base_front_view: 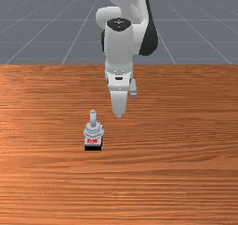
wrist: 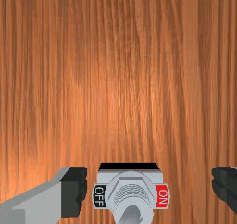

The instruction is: Turn on the trigger

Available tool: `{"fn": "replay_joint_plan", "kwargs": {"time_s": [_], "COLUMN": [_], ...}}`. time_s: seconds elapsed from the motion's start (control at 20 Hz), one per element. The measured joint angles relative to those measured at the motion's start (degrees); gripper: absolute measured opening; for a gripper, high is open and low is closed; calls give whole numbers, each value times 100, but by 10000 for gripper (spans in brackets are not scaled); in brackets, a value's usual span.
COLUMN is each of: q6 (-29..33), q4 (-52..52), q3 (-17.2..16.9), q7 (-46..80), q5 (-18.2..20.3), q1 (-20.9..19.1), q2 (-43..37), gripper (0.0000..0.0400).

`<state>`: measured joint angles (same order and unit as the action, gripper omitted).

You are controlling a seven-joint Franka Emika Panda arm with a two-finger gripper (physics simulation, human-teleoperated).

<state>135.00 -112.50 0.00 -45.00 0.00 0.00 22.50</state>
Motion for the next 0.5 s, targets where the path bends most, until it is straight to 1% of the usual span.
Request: {"fn": "replay_joint_plan", "kwargs": {"time_s": [0.05, 0.1, 0.15, 0.2, 0.25, 0.3, 0.5], "q6": [-61, -153, -306, -555, -919, -913, -928], "q4": [155, 387, 763, 1366, 2229, 2243, 2247], "q3": [25, 120, 223, 314, 387, 481, 521], "q7": [565, 1135, 1707, 2285, 2817, 2880, 2837], "q5": [-73, -147, -223, -303, -376, -368, -396], "q1": [204, 562, 971, 1416, 1878, 2082, 2160], "q2": [95, 236, 462, 819, 1318, 1345, 1346], "gripper": [243, 148, 90, 55, 33, 20, 3]}}
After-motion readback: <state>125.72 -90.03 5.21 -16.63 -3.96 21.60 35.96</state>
